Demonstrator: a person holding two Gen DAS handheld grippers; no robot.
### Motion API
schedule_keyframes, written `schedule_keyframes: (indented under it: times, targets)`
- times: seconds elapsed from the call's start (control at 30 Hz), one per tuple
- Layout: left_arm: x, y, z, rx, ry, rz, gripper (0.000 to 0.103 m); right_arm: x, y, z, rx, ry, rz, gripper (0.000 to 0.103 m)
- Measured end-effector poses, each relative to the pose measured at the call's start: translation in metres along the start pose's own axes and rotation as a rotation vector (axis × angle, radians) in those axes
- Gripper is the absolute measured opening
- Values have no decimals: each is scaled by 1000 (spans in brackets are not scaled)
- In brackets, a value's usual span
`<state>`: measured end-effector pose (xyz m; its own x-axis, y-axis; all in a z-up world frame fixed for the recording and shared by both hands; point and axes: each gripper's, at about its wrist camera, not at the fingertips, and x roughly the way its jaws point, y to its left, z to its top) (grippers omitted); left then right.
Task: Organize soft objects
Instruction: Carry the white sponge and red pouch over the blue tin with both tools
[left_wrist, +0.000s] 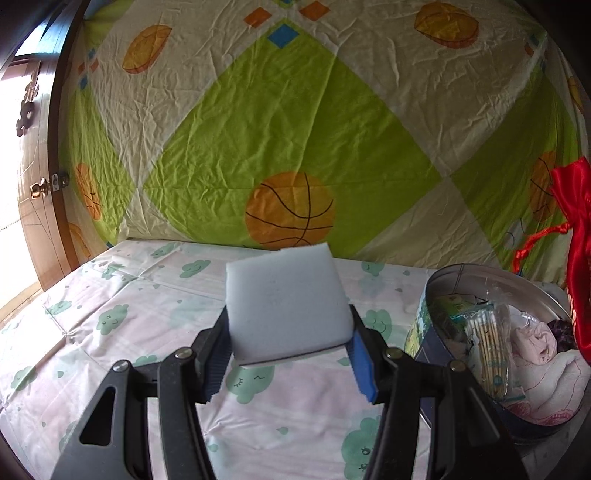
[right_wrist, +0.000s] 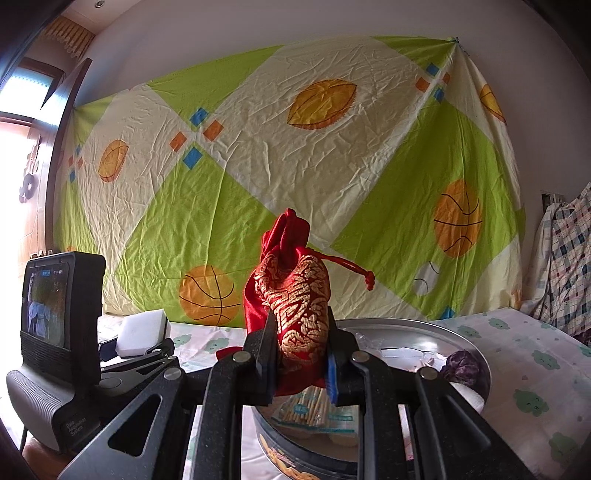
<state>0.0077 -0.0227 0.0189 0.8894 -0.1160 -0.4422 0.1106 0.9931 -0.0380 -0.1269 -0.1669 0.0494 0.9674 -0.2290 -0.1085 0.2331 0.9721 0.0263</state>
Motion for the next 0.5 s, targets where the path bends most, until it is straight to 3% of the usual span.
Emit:
schedule_keyframes:
  times: [0.5]
  targets:
    - [-16, -48, 12, 43, -29, -71, 56, -4, -43, 10, 23, -34, -68, 22]
